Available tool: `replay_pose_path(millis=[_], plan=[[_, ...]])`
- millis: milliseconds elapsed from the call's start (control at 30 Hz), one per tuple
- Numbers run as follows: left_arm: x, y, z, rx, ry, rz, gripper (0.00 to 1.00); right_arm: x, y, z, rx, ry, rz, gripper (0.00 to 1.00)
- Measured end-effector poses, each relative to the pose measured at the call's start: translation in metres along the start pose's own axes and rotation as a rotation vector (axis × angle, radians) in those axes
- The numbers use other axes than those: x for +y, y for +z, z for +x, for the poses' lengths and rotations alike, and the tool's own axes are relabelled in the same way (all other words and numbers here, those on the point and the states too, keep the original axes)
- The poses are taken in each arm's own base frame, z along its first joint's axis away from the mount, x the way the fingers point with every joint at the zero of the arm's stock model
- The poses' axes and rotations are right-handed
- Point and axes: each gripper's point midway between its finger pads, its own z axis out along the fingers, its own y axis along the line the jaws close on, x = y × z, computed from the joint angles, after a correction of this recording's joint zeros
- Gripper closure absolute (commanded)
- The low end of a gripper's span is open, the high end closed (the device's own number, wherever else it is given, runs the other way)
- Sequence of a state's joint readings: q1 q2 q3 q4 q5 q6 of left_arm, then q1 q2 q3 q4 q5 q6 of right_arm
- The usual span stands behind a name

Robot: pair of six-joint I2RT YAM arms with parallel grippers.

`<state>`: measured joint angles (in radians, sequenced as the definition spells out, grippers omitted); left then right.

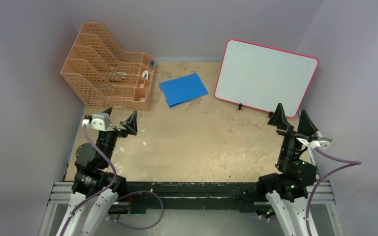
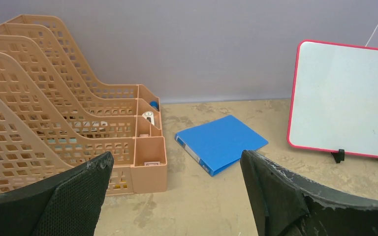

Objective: Write a sentence on the whiteboard
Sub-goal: Move the whiteboard to the center of the board.

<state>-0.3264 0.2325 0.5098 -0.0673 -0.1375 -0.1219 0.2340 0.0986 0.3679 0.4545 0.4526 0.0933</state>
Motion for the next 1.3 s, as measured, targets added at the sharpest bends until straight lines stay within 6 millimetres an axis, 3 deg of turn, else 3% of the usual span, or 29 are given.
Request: replay_pose_path(millis=[200,533,867,1033,1300], plan=[[0.000,0.000,-0.001,-0.003,0.000,0.000,0.00,0.000,0.001,0.004,0.014,-0.006,0.000,0.01],[-0.002,-0.003,-0.005,-0.018,-0.001,0.011,0.00,0.011,0.010,0.033,0.116,-0.046,-0.041,0.01],[-0.006,-0.003,-0.004,-0.015,-0.001,0.039,0.00,0.036,0.044,0.058,0.316,-0.042,-0.059,0.01],[-0.007,-0.003,-0.004,-0.015,-0.001,0.039,0.00,0.041,0.056,0.110,0.497,-0.039,-0.021,0.01],[-0.007,-0.003,-0.004,-0.016,-0.001,0.041,0.00,0.028,0.043,0.219,0.814,-0.083,0.082,0.10]])
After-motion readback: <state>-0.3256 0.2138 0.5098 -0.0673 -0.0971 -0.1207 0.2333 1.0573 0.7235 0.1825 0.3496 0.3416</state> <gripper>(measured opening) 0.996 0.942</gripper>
